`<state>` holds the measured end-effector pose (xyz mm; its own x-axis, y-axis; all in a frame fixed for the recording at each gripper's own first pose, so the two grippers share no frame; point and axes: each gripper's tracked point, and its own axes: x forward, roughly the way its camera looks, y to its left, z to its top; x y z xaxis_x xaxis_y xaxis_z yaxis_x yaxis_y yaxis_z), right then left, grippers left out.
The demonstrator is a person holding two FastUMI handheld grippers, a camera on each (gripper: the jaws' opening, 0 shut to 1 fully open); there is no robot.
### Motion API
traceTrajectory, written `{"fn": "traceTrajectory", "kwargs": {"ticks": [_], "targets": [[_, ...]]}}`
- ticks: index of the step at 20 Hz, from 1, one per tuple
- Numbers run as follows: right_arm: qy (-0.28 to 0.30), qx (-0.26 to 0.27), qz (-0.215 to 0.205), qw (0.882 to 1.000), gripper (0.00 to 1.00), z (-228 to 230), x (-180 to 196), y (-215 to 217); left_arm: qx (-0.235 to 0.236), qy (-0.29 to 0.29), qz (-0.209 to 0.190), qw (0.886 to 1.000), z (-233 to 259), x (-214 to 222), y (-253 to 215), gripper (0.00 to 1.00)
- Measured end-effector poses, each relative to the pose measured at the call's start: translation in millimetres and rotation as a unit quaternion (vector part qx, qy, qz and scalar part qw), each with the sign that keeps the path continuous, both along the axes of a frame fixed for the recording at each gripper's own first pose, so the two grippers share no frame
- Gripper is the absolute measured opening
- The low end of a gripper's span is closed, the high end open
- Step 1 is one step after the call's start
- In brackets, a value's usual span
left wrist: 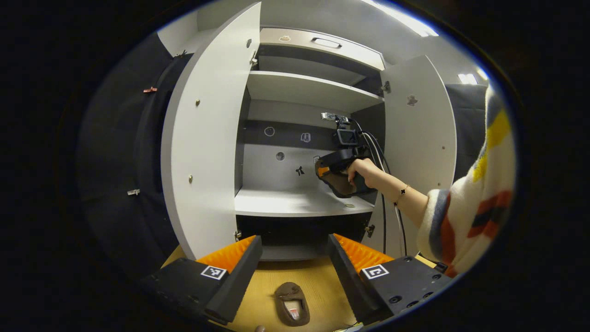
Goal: Grab one shoe with the right hand and put it into the shoe cabinet, grab the other shoe with the left hand and put it into the shoe cabinet; then close the right door with the right hand and the left door with the left hand.
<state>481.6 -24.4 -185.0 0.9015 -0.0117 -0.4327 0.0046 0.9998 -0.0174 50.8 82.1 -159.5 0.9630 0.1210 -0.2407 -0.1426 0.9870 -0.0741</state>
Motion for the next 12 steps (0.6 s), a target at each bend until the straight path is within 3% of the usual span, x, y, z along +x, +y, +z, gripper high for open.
{"fn": "traceTrajectory", "kwargs": {"ticks": [3, 7, 10, 11, 12], "targets": [[0.051, -0.018, 0.001, 0.999, 0.06, -37.5, 3.3, -8.2, 0.006, -0.004, 0.011, 1.000, 3.7, 0.5, 10.4, 0.92], [0.069, -0.022, -0.002, 0.997, 0.11, -49.8, 4.4, -12.2, 0.021, 0.000, 0.019, 1.000, 2.1, 5.2, 19.8, 0.92], [0.066, -0.021, 0.008, 0.998, 0.55, -47.0, 2.1, -6.5, 0.014, 0.000, 0.012, 1.000, 1.5, 9.2, 17.7, 0.92], [0.068, -0.022, 0.010, 0.997, 0.58, -46.7, -3.2, -5.1, 0.014, 0.000, 0.011, 1.000, 1.9, 9.9, 17.5, 0.92], [0.070, -0.019, 0.013, 0.997, 0.69, -46.9, -8.6, -2.7, 0.016, -0.001, 0.009, 1.000, 2.6, 10.2, 17.0, 0.92]]}}
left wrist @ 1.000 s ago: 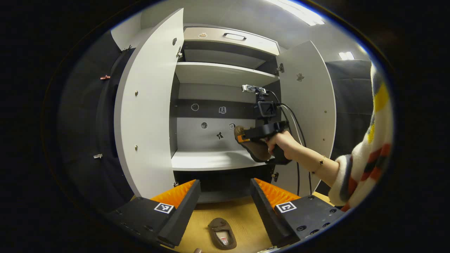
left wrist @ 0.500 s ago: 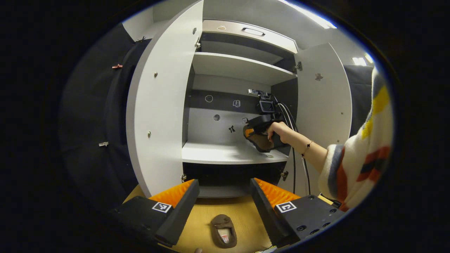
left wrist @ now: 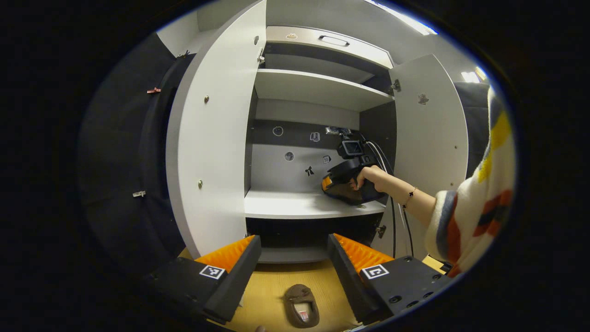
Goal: Grab one shoe with the right hand and put it into the shoe cabinet, grab the other shoe with the left hand and put it into the shoe cabinet; then close the right door with the right hand and the left door with the left hand.
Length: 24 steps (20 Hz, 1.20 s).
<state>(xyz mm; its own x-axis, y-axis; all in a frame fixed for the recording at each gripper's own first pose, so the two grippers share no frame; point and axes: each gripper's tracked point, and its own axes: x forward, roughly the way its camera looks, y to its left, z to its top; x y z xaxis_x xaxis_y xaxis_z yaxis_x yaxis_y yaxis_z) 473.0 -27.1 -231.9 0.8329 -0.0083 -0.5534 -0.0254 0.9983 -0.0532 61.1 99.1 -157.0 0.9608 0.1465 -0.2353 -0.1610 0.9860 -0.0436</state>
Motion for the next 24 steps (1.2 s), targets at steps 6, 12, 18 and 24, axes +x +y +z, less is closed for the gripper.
{"fn": "traceTrajectory", "kwargs": {"ticks": [6, 12, 18, 24], "targets": [[-0.039, 0.006, 0.020, 0.999, 0.98, 32.4, -42.4, 8.7, -0.007, -0.006, -0.015, 1.000, -1.0, -0.8, -6.3, 0.92], [-0.158, 0.036, 0.056, 0.985, 0.98, 112.4, -109.2, 29.7, -0.062, -0.004, -0.060, 0.996, -25.8, -5.3, -34.5, 0.95], [-0.222, 0.062, 0.080, 0.970, 0.98, 125.8, -206.3, 49.1, -0.032, 0.023, -0.065, 0.997, -78.3, -16.8, -42.0, 0.95], [-0.239, 0.070, 0.060, 0.967, 0.98, 96.6, -285.9, 39.8, -0.063, 0.033, -0.068, 0.995, -142.4, -26.6, -55.6, 0.93]]}}
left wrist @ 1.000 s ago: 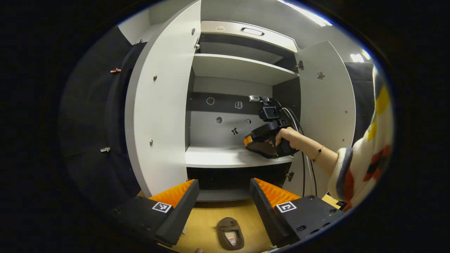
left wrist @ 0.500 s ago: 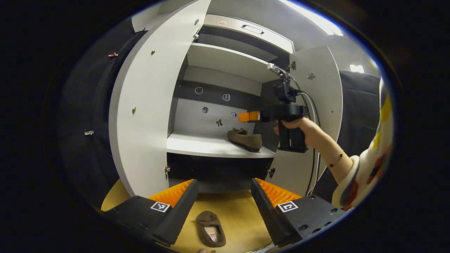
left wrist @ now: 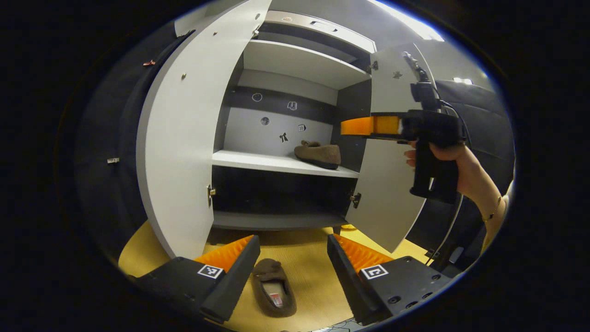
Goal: Grab one shoe with the right hand and put it into the shoe cabinet, grab the other shoe with the left hand and put it into the shoe cabinet; then close the right door with the right hand and the left door with the left hand.
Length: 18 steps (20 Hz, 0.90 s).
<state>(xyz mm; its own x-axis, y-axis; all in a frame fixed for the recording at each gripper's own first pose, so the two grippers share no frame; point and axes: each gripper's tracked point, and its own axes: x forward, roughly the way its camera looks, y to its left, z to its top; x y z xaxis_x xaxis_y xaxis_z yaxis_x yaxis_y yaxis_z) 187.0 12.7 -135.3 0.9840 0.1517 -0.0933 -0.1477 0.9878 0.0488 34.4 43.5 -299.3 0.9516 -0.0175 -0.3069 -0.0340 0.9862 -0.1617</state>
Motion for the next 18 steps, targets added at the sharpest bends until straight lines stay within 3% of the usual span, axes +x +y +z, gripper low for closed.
{"fn": "traceTrajectory", "kwargs": {"ticks": [4, 6, 8, 14, 18], "targets": [[0.011, 0.021, -0.003, 1.000, 0.98, -13.3, -37.5, -5.2, 0.015, 0.055, 0.033, 0.998, -77.9, 4.3, 20.4, 0.93], [0.011, 0.009, 0.000, 1.000, 0.98, -14.8, -48.1, -9.9, 0.029, 0.096, 0.026, 0.995, -120.6, 3.6, 22.9, 0.93], [0.011, -0.001, 0.004, 1.000, 0.98, -15.3, -53.5, -12.9, 0.007, 0.117, 0.014, 0.993, -149.6, 3.4, 14.5, 0.93], [0.019, -0.020, 0.030, 0.999, 0.98, -27.7, -55.0, -7.9, 0.021, 0.143, 0.044, 0.989, -198.6, 8.7, 33.7, 0.93], [0.036, -0.018, 0.050, 0.998, 0.98, -48.6, -49.0, 1.1, 0.019, 0.157, 0.051, 0.986, -224.5, 17.4, 43.6, 0.85]]}}
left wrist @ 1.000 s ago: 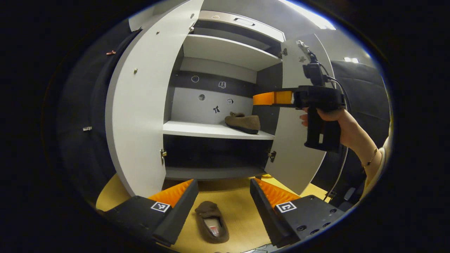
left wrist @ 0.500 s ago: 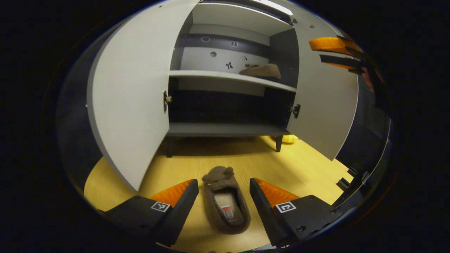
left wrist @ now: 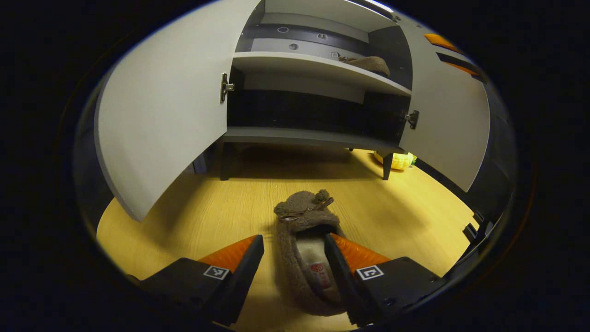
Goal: Grab one shoe with the right hand and put it into the shoe cabinet, grab the other shoe with the left hand and put it into the shoe cabinet; then close the right door with the right hand and the left door with the left hand.
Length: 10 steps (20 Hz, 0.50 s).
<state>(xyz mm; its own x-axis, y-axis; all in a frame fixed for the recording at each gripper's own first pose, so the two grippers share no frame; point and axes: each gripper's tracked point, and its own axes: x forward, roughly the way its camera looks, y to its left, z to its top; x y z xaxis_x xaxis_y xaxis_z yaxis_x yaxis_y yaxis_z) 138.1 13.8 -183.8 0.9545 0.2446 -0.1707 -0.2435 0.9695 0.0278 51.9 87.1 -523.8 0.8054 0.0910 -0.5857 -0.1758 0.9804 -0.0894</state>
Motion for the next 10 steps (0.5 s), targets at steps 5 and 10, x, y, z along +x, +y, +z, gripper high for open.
{"fn": "traceTrajectory", "kwargs": {"ticks": [5, 10], "targets": [[0.025, 0.001, 0.015, 1.000, 0.98, -24.1, 7.2, 1.8, -0.012, -0.001, 0.010, 1.000, -17.6, 16.8, 6.1, 0.67], [0.044, 0.003, 0.014, 0.999, 0.98, -39.3, 15.3, -4.7, 0.020, 0.007, -0.004, 1.000, -30.8, 30.7, 8.7, 0.51]]}}
